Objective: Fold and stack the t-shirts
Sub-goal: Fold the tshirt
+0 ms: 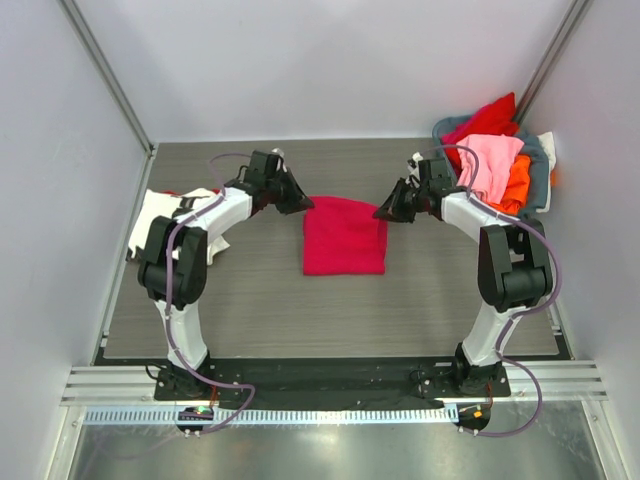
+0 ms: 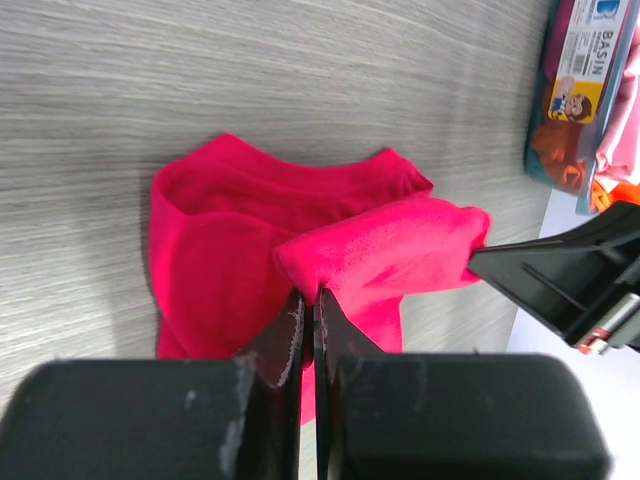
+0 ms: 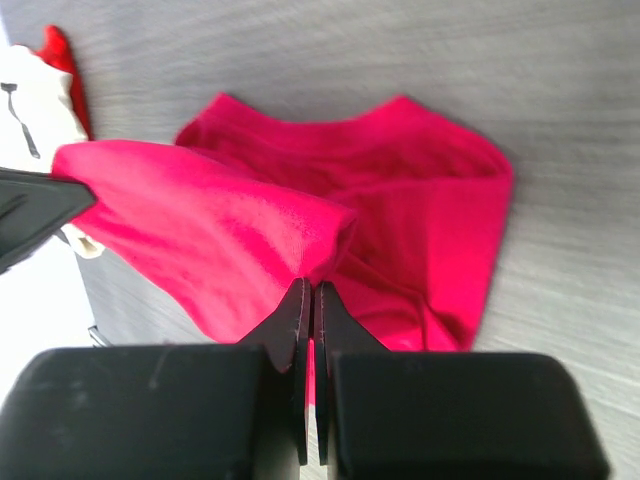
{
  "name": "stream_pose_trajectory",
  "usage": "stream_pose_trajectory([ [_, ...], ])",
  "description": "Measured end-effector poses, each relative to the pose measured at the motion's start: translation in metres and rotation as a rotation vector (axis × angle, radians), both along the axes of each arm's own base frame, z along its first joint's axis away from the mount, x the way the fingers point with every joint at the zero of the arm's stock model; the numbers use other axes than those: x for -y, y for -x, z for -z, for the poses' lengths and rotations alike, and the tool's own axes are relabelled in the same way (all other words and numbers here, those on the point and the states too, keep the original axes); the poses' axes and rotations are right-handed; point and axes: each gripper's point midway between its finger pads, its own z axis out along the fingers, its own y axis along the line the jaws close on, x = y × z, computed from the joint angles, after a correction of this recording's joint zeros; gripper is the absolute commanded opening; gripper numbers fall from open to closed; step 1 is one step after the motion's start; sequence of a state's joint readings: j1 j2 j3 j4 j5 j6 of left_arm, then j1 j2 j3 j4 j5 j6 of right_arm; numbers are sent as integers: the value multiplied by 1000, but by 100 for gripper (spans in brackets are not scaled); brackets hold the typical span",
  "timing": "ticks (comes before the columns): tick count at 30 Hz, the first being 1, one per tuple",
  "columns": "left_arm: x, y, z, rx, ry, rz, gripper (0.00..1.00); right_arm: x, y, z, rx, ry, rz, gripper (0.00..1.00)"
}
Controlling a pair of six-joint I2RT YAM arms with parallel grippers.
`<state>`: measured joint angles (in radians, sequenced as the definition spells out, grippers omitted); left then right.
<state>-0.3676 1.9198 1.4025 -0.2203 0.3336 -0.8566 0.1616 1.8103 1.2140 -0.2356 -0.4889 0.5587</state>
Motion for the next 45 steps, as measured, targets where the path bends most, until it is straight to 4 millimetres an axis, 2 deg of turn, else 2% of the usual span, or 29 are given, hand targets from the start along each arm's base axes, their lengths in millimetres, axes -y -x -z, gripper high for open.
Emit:
stream_pose_trajectory([
  [5, 9, -2, -4, 8, 11, 20, 0, 7, 7, 10, -31, 19, 17, 1],
  [9, 13, -3, -5, 9, 16, 28, 0, 14, 7, 8, -32, 26, 33, 1],
  [16, 13, -1, -7, 10, 22, 33, 0, 17, 11, -22, 22, 22, 40, 1],
  [23, 10, 10, -20, 23, 33, 36, 0, 20, 19, -49, 64, 24, 48, 1],
  [26, 10, 11, -25, 34, 38, 38, 0, 21, 20, -54, 75, 25, 51, 1],
  [35, 12, 6, -20, 25, 37, 40, 0, 22, 17, -38, 35, 41, 54, 2],
  [45, 21, -15, 2, -12, 22, 39, 1, 23, -4, -10, -19, 68, 50, 4],
])
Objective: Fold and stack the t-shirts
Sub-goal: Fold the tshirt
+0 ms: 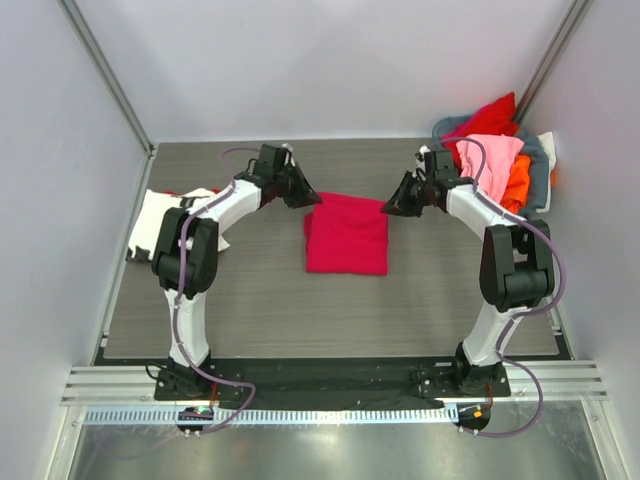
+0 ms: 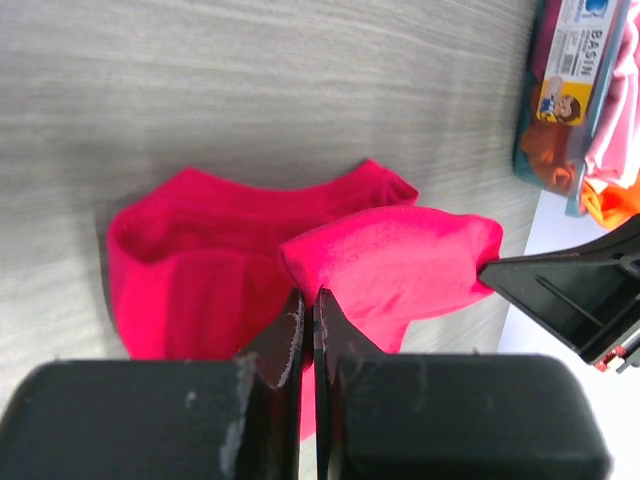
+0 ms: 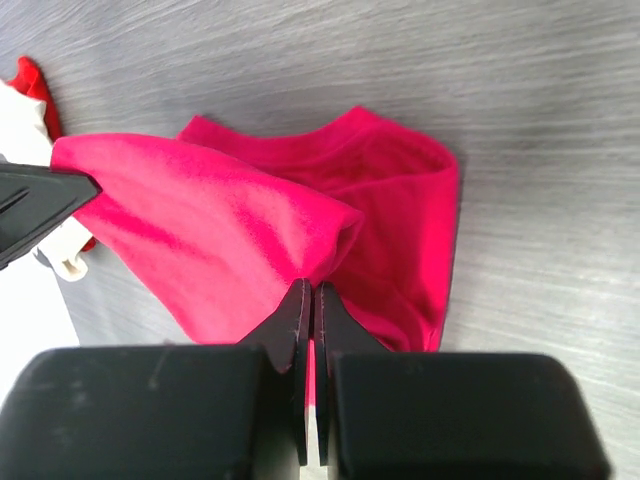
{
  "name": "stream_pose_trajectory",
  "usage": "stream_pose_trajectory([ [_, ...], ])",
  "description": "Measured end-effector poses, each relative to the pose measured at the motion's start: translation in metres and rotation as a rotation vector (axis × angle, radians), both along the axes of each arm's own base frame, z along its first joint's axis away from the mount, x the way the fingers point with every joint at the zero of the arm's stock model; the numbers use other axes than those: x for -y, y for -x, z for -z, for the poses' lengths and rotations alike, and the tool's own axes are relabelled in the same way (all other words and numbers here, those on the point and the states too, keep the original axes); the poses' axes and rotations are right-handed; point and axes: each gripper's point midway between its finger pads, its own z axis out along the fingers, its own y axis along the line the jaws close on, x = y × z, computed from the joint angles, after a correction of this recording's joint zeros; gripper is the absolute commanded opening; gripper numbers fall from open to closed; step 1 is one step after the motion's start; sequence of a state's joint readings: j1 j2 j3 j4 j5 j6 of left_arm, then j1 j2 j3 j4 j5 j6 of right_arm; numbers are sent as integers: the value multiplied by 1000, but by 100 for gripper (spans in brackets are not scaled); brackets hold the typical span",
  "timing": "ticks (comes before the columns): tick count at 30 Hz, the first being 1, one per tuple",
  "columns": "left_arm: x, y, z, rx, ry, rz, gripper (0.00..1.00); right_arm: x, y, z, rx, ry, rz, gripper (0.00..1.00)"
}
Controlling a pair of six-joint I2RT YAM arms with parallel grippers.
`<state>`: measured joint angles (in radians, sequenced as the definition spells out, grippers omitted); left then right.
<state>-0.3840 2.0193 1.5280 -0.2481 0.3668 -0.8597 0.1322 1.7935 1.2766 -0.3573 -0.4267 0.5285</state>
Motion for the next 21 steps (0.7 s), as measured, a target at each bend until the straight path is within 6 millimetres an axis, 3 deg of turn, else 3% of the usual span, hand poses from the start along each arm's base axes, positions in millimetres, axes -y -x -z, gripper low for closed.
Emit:
stream_pose_trajectory([
  [3, 4, -10, 8, -5, -2, 0, 3, 2, -7, 6, -10, 8, 5, 11],
  [4, 5, -13, 12, -9, -4, 0, 7, 2, -11, 8, -11, 12, 7, 29],
  [5, 6, -16, 15, -12, -6, 0, 18, 2, -14, 10, -15, 12, 13, 42],
  [6, 7, -19, 20, -15, -9, 1, 45, 3, -18, 13, -15, 19, 15, 53],
  [7, 8, -22, 24, -15, -16, 3, 53, 4, -22, 17, -18, 26, 17, 63],
  [9, 6, -24, 33, -26, -29, -7, 72, 5, -27, 25, -25, 37, 22, 68],
  [10, 5, -24, 36, -32, -37, -12, 76, 5, -28, 29, -28, 40, 22, 69],
  [17, -13, -20, 39, -21, -125, -34, 77, 10, -23, 38, -27, 54, 36, 68],
  [21, -37, 0, 30, -7, -220, -51, 80, 15, -1, 45, -47, 66, 43, 66],
])
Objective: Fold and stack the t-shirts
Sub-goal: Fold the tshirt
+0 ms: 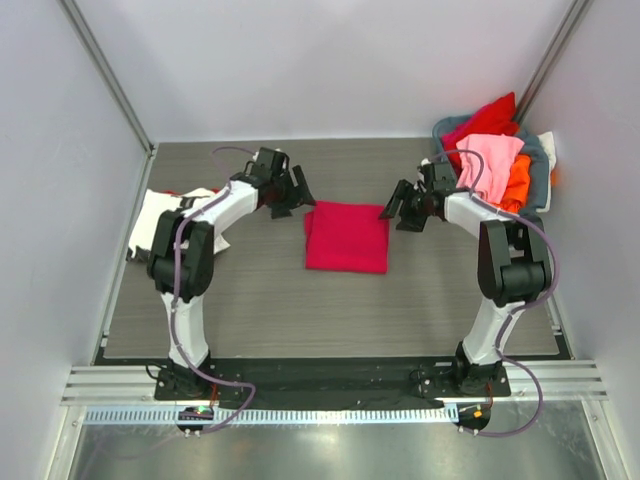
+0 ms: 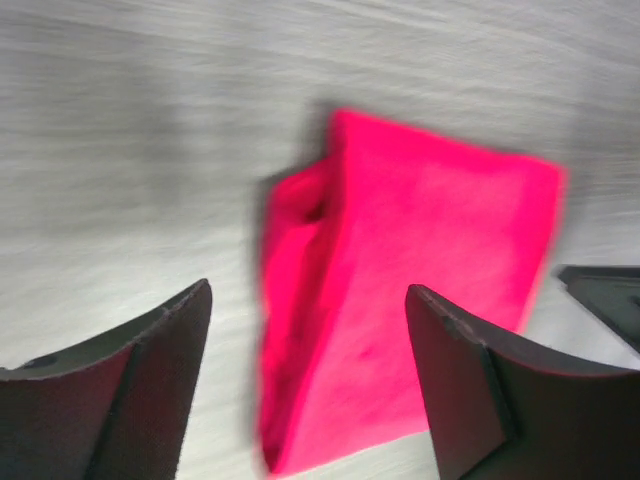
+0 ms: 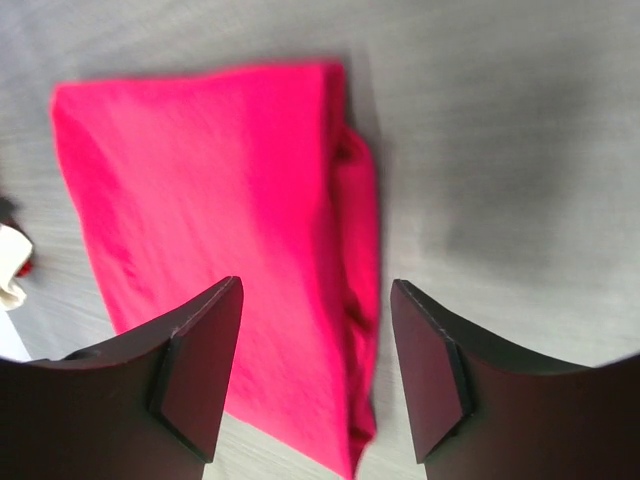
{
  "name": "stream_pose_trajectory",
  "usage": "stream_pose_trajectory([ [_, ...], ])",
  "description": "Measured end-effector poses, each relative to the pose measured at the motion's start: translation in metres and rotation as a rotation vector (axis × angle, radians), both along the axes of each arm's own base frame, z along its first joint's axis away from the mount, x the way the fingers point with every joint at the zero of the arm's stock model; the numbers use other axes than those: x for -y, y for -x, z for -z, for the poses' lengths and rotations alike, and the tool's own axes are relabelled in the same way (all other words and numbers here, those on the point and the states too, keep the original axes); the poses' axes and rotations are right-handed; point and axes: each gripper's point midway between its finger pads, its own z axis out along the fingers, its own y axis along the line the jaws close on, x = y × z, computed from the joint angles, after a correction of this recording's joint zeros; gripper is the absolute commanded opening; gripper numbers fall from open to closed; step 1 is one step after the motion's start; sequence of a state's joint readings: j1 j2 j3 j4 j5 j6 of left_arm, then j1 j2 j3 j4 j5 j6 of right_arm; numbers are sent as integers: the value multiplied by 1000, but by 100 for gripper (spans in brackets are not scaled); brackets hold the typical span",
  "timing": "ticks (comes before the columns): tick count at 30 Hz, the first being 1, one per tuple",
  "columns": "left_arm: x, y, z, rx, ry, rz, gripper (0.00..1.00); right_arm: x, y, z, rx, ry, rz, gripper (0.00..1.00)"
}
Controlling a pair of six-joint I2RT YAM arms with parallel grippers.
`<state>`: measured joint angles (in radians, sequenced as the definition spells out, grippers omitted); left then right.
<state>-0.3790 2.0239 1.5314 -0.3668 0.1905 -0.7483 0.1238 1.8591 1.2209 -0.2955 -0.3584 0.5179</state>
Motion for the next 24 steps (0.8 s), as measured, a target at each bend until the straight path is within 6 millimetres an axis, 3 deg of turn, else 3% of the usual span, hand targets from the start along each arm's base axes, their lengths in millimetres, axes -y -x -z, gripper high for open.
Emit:
stream_pose_trajectory([
  [2, -20, 9, -7, 24, -84, -24, 91, 3, 13, 4, -8, 5, 4, 65],
  [5, -55, 20, -17, 59, -229, -83, 91, 6, 34, 10, -13, 4, 16, 64],
  [9, -106, 30, -17, 61, -462, -179, 85, 10, 55, 16, -21, 8, 32, 63],
  [15, -179, 43, 4, -49, -881, -266, 73, 13, 68, 19, -4, 5, 49, 63],
  [19, -205, 54, 17, -121, -1058, -249, 56, 13, 70, 22, 2, 3, 52, 62],
  [24, -216, 63, 22, -166, -1144, -214, 50, 13, 72, 24, -1, 2, 57, 62],
])
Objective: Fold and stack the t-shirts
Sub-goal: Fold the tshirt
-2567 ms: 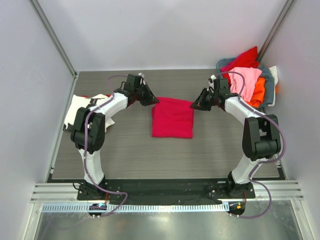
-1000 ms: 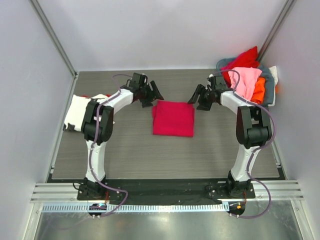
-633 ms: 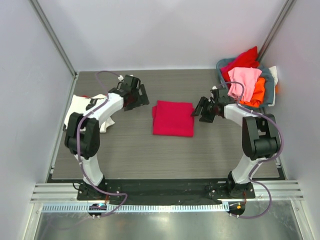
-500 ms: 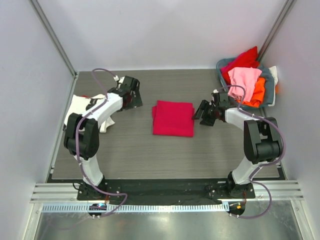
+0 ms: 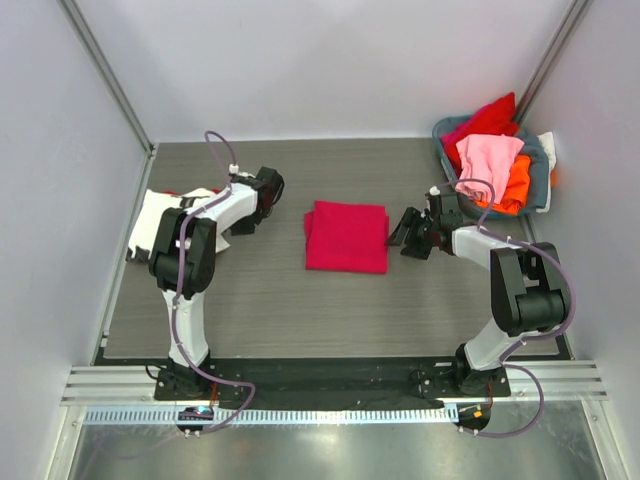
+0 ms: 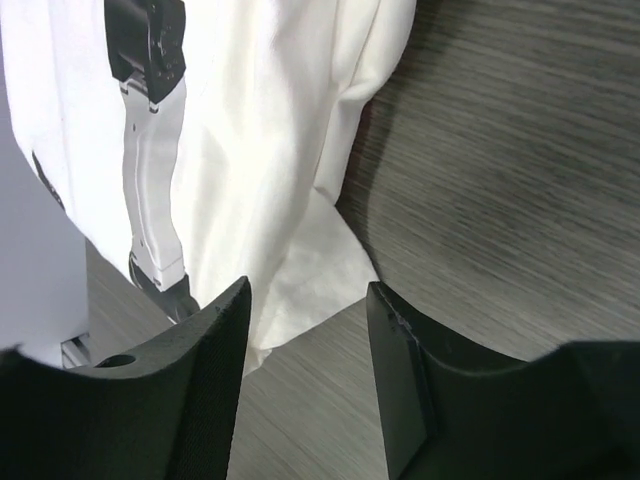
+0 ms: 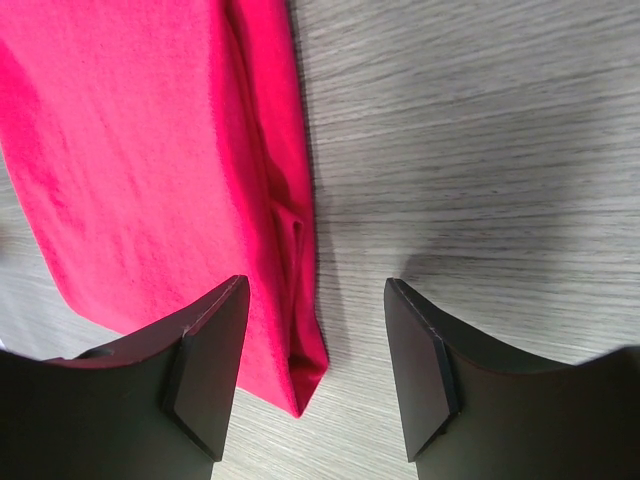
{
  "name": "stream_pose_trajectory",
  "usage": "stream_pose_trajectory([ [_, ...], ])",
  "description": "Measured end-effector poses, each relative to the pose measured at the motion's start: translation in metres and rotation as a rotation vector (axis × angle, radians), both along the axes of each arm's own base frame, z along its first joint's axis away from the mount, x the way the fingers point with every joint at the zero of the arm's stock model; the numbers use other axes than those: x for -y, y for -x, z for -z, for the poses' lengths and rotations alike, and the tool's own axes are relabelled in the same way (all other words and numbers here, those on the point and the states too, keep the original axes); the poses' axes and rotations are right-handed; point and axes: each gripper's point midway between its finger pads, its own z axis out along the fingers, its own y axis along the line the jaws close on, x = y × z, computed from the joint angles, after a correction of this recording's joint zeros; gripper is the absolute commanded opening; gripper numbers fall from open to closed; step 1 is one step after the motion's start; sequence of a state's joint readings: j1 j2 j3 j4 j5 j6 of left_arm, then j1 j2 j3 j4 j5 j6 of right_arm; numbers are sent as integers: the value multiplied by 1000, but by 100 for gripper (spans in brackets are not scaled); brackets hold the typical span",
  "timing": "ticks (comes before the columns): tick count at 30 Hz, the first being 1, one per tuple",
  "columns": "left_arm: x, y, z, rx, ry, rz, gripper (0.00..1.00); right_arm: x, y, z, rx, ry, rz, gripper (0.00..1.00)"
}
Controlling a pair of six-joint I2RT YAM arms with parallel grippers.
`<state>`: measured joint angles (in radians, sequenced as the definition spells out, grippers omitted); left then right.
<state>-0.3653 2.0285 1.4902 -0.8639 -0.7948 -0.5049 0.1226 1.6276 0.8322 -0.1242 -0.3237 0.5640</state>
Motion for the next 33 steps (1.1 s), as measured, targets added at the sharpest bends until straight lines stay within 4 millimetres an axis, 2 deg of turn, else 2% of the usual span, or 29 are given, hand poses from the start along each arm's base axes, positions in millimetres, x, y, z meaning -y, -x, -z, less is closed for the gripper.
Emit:
stream_pose_trajectory([
  [5, -3, 10, 9, -48, -9, 15, 44, 0, -2, -1, 10, -2, 3, 62],
  [13, -3, 19, 33, -124, 6, 17, 49, 1, -2, 0, 12, 2, 7, 62],
  [18, -11, 19, 35, -144, 13, 5, 45, 1, -1, 2, 8, 4, 8, 62],
  [22, -13, 20, 39, -156, 63, -11, 32, 2, -1, 2, 8, 7, 11, 61],
  [23, -13, 20, 41, -159, 75, -15, 25, 2, -1, 2, 8, 7, 11, 61],
  [28, -15, 20, 45, -173, 139, -38, 9, 3, -2, 0, 13, 9, 17, 61],
  [29, -16, 20, 46, -175, 150, -41, 2, 3, -2, -2, 18, 9, 18, 61],
  [33, -16, 20, 47, -188, 178, -44, 0, 3, -4, -11, 45, 6, 21, 60],
])
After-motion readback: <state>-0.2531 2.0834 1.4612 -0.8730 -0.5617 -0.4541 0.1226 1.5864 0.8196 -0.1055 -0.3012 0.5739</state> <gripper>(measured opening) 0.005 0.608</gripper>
